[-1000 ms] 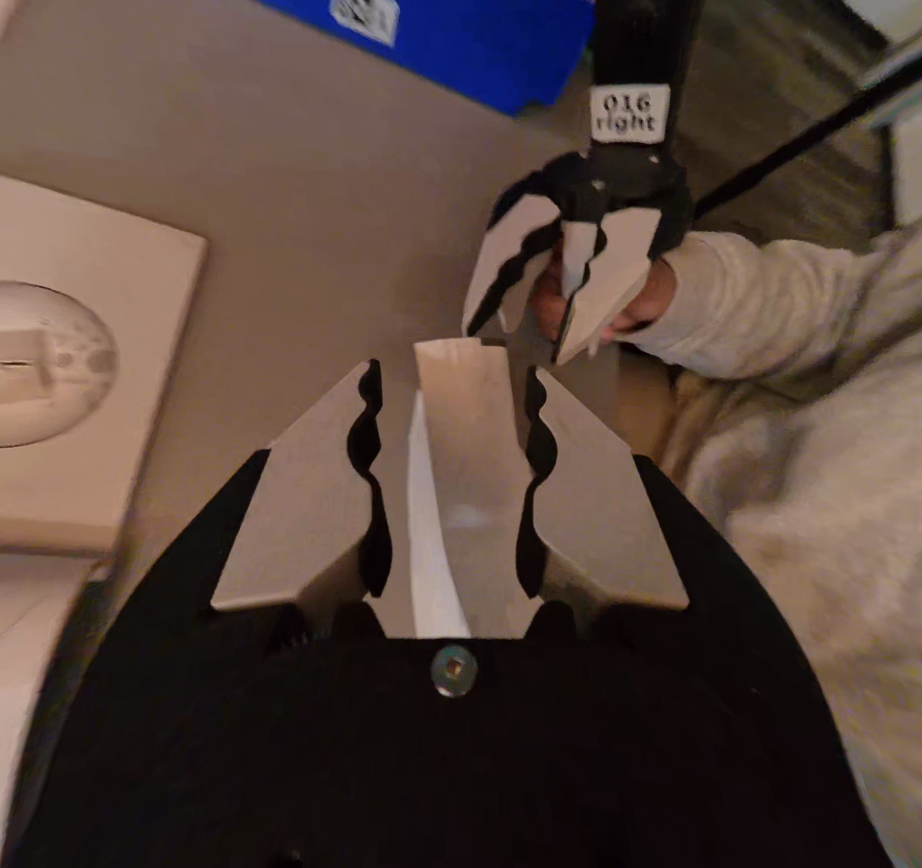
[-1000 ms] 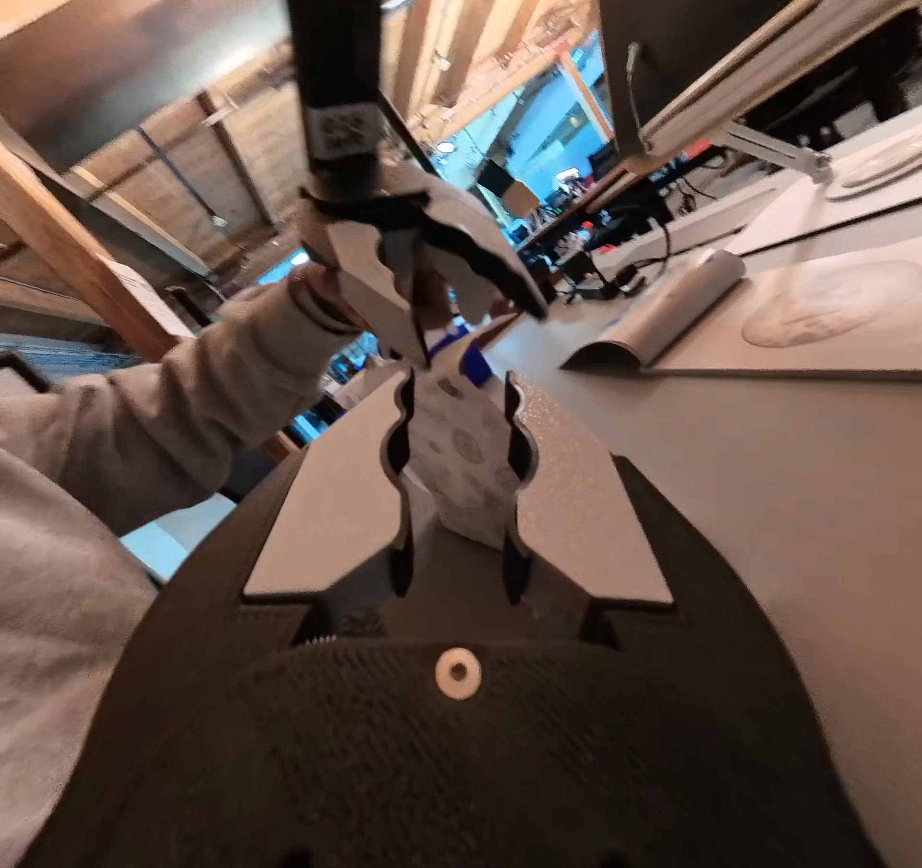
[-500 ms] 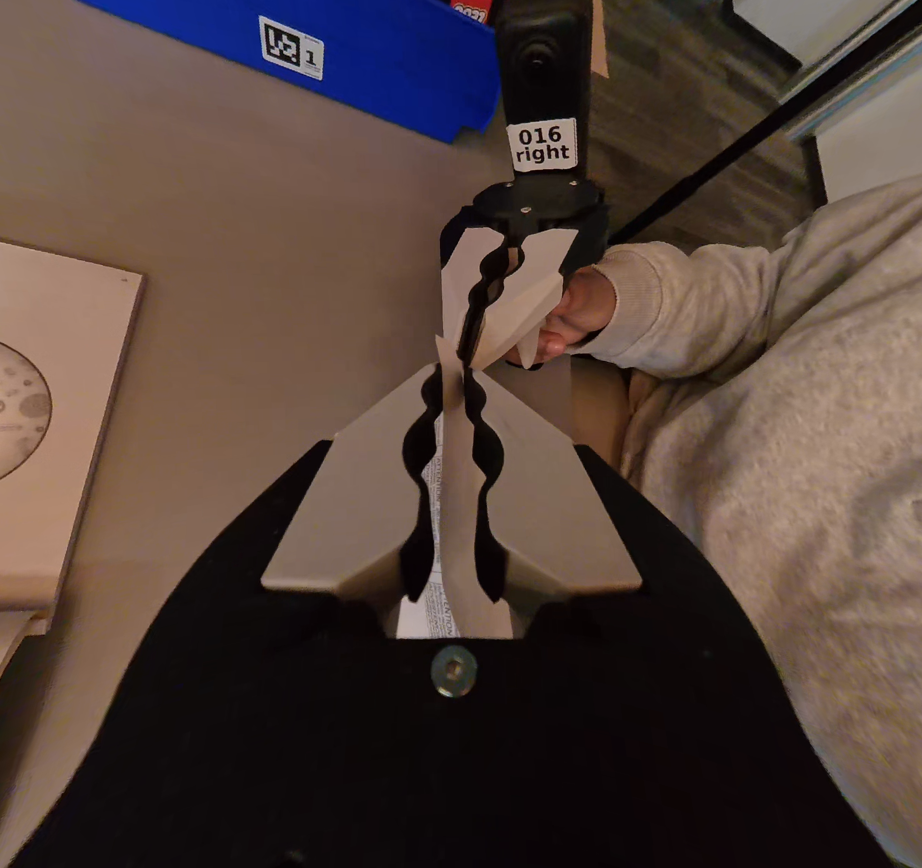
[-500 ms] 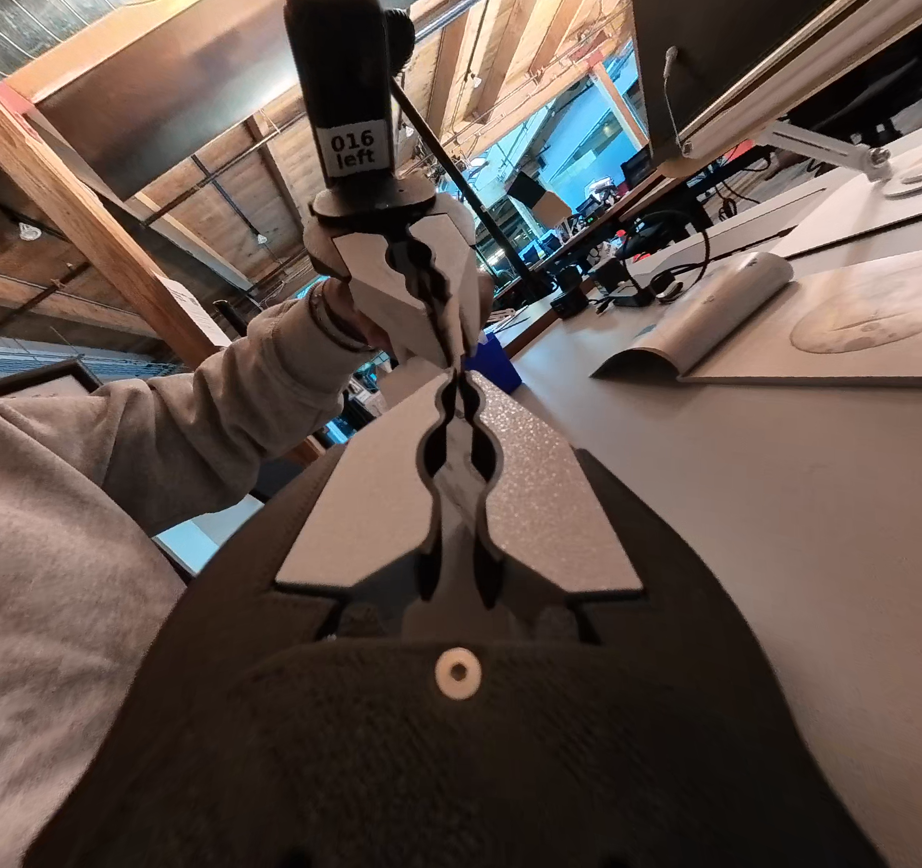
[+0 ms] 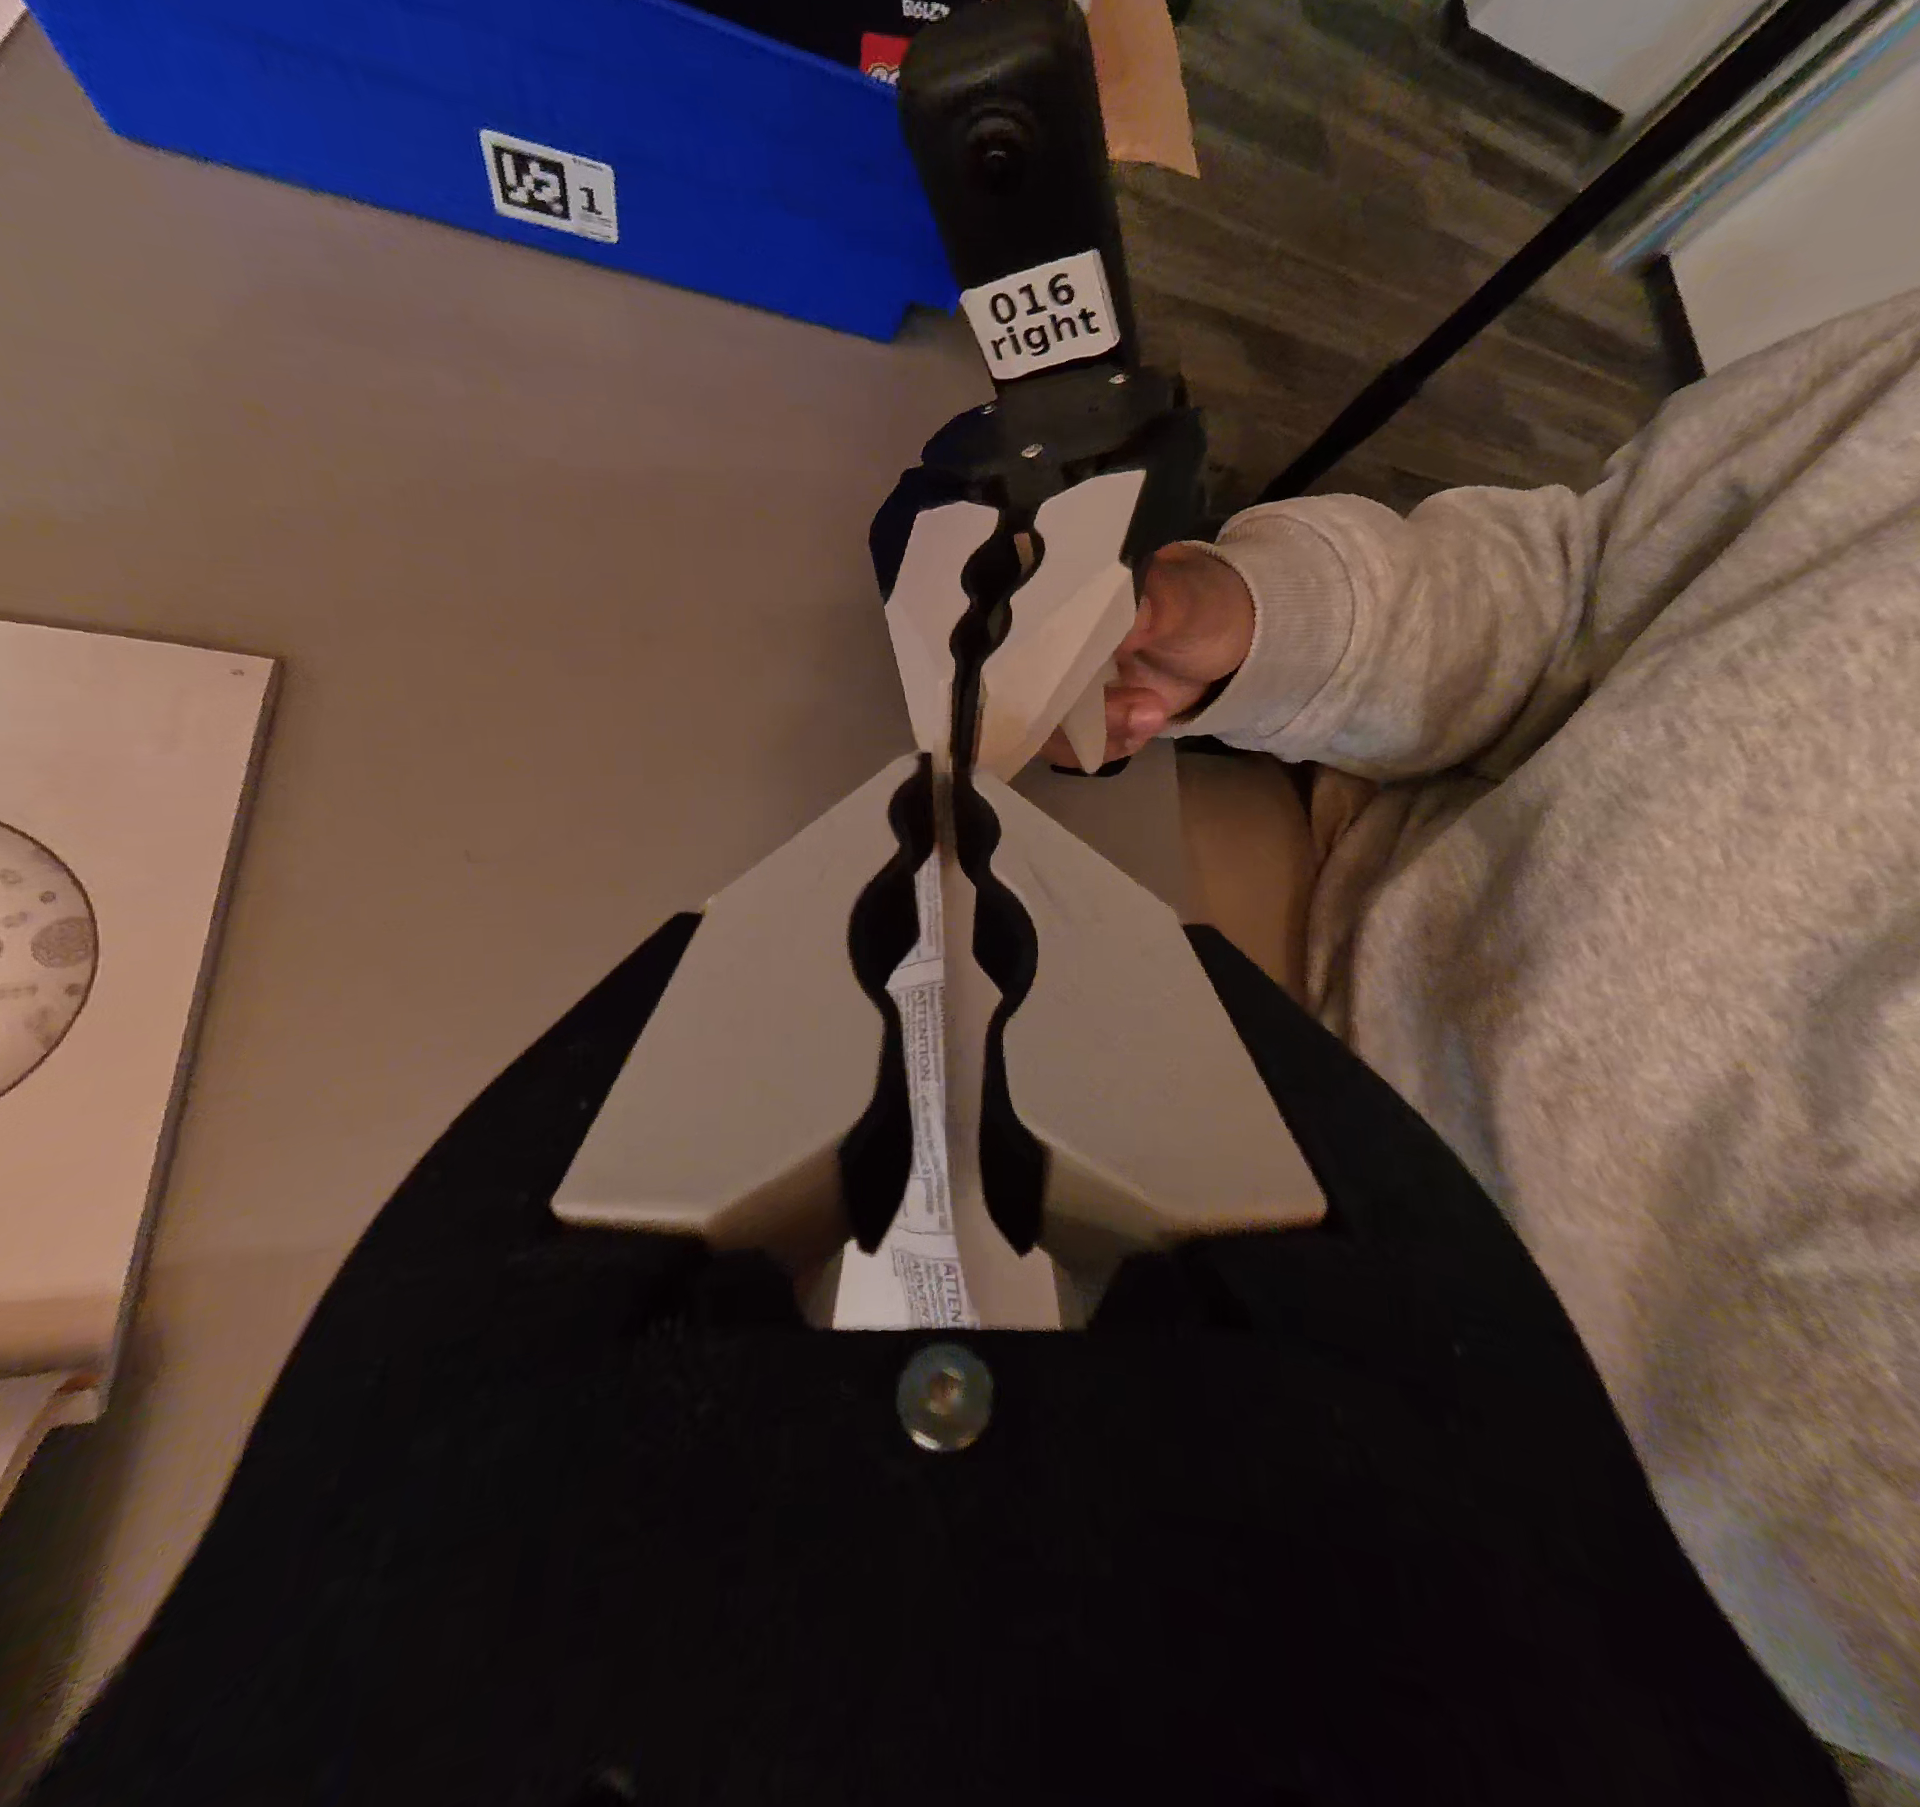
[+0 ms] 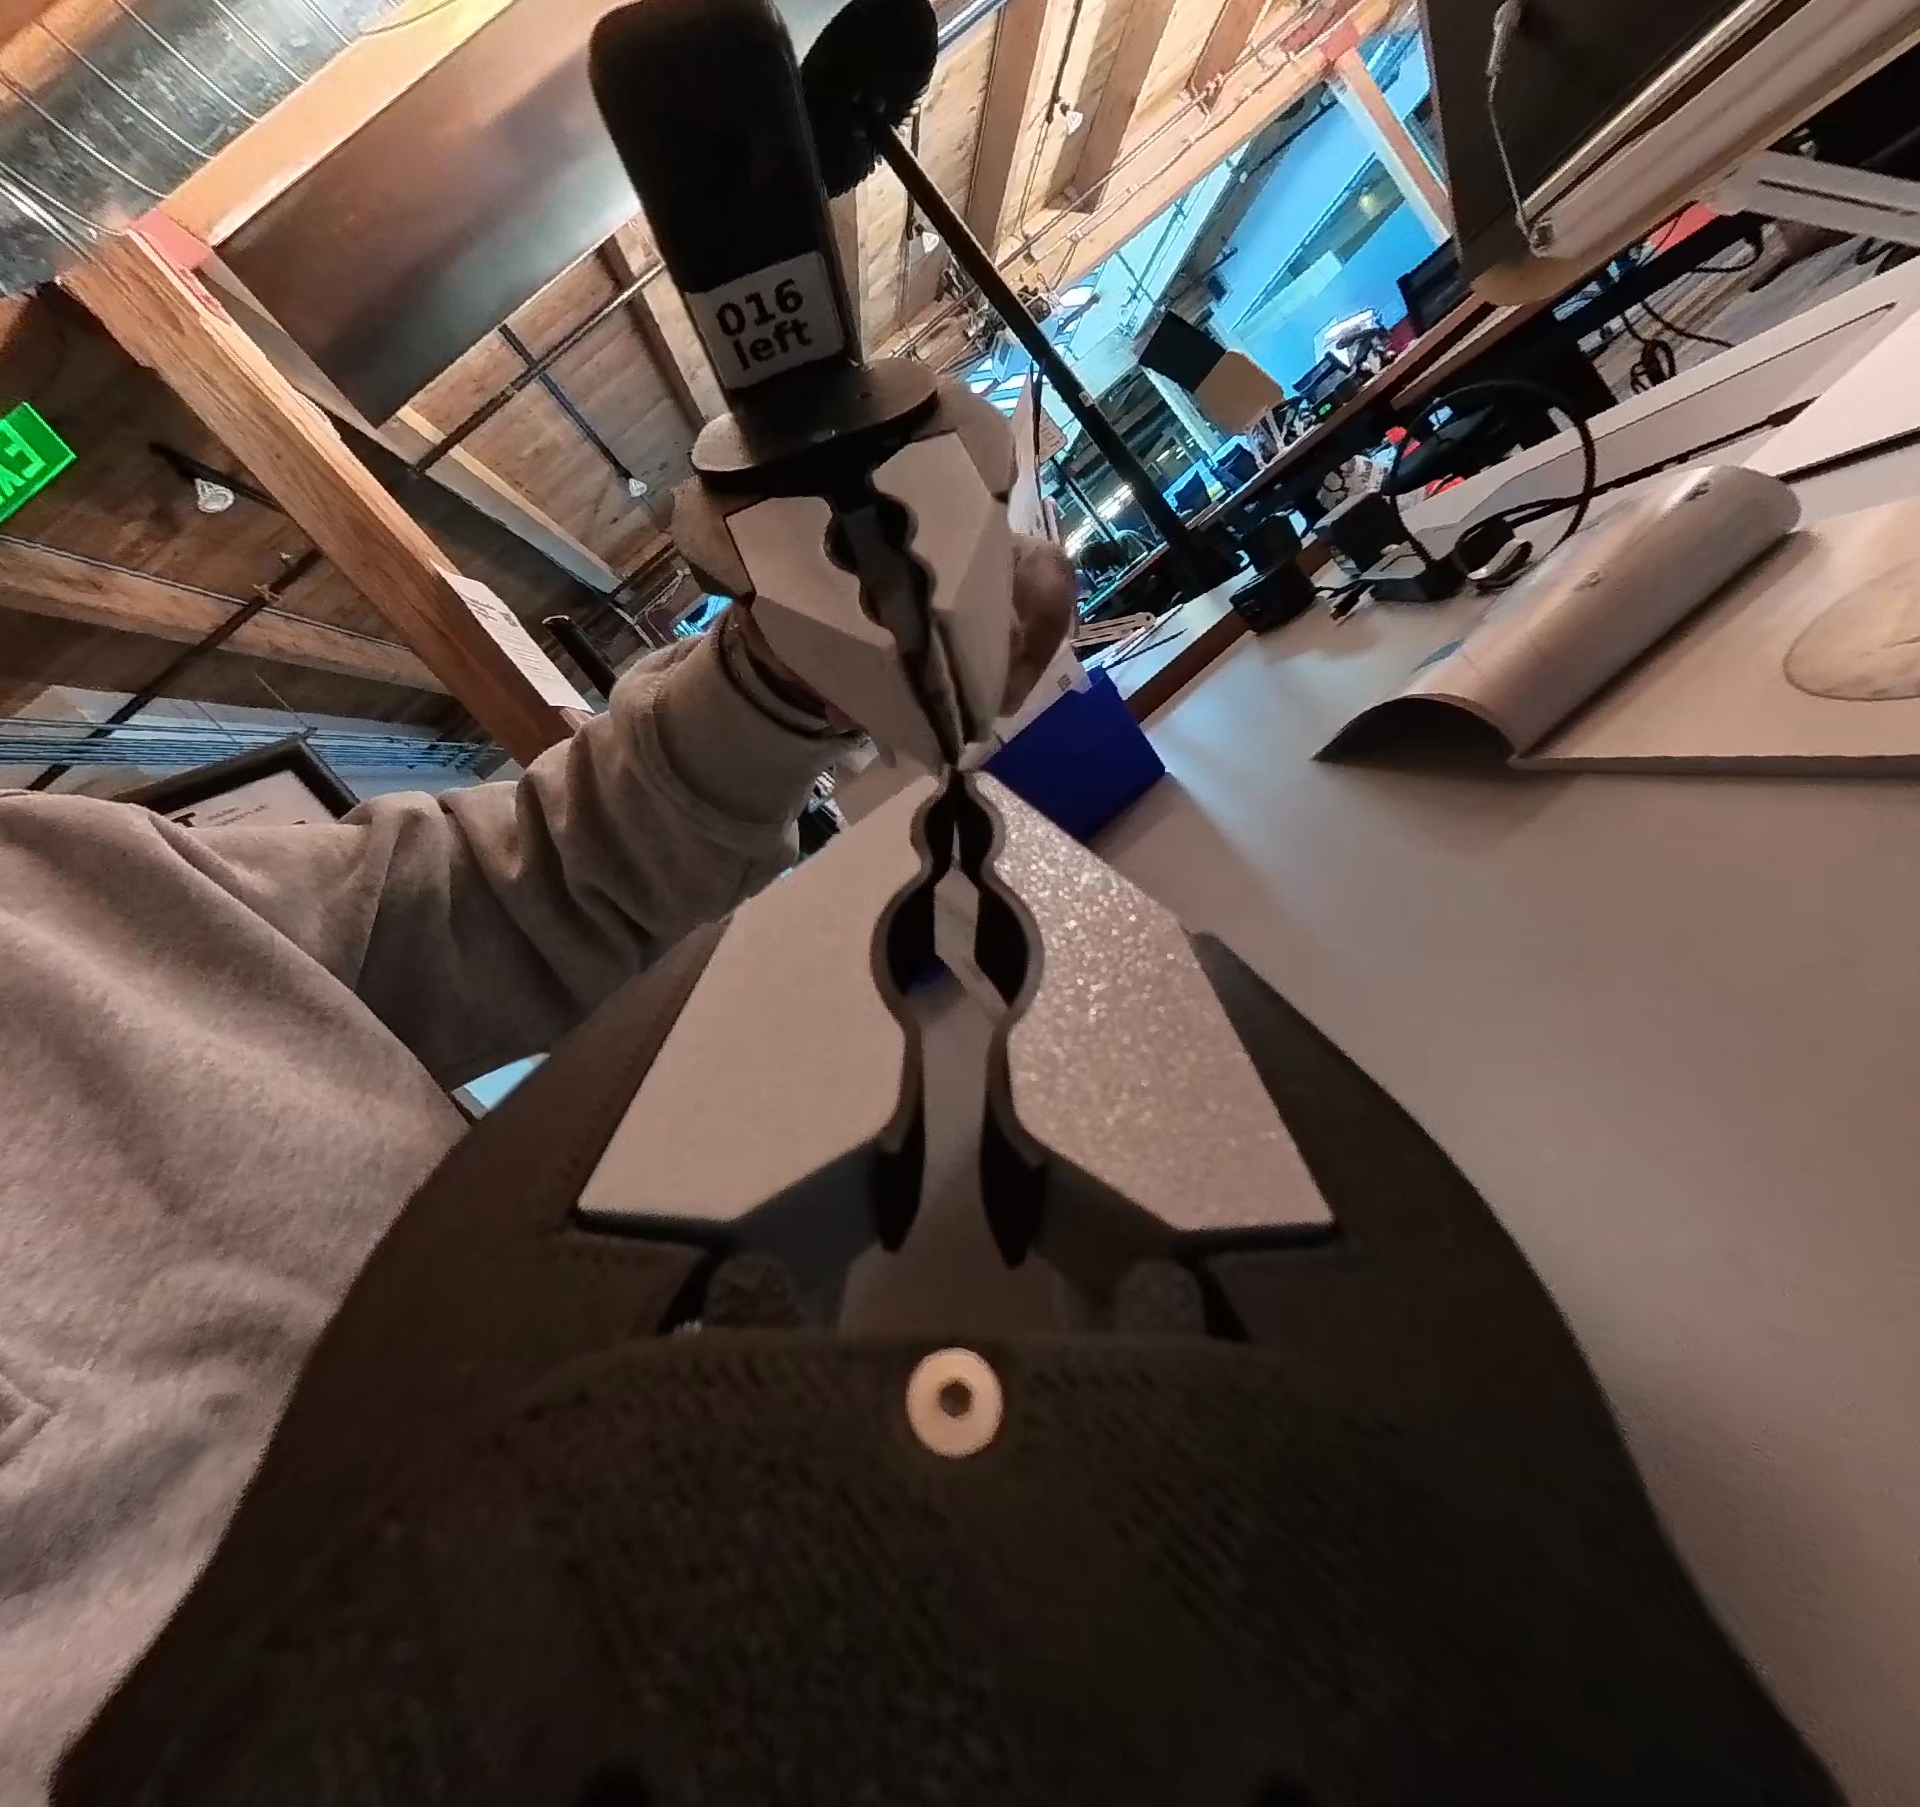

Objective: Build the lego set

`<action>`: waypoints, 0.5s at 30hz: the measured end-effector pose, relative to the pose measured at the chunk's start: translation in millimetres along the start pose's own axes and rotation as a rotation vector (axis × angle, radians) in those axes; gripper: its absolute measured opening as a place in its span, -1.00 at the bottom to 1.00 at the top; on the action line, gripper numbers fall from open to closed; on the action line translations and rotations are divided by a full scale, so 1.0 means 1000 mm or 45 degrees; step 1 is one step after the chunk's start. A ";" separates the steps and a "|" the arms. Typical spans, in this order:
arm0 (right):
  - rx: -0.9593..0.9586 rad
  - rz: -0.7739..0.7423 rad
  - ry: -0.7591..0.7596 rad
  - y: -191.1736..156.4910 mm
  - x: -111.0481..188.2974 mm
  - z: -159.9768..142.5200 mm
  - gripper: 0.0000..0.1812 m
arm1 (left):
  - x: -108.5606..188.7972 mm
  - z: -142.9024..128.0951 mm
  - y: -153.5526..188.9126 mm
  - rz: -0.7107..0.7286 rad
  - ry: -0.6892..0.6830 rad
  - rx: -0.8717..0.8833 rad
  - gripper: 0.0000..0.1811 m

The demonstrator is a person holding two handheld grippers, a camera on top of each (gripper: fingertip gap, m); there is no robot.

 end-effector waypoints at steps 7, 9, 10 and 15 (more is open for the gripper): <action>-0.157 0.041 -0.014 0.003 0.002 -0.002 -1.00 | -0.004 -0.002 0.004 -0.026 0.026 -0.063 -1.00; -0.220 0.050 0.009 0.004 0.003 -0.001 -1.00 | -0.004 -0.002 0.003 -0.031 0.050 -0.071 -1.00; -0.250 0.050 0.020 0.004 0.004 0.000 -1.00 | -0.005 -0.001 0.003 -0.030 0.062 -0.074 -1.00; -0.410 0.081 0.055 0.005 0.003 -0.002 -1.00 | -0.004 -0.004 0.003 -0.053 0.096 -0.096 -1.00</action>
Point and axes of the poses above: each gripper's, where its closed fingertips meet, x back along the fingers, z out of its top, y = z × x across the jaws, the point moved 1 cm from there along x, back along the fingers
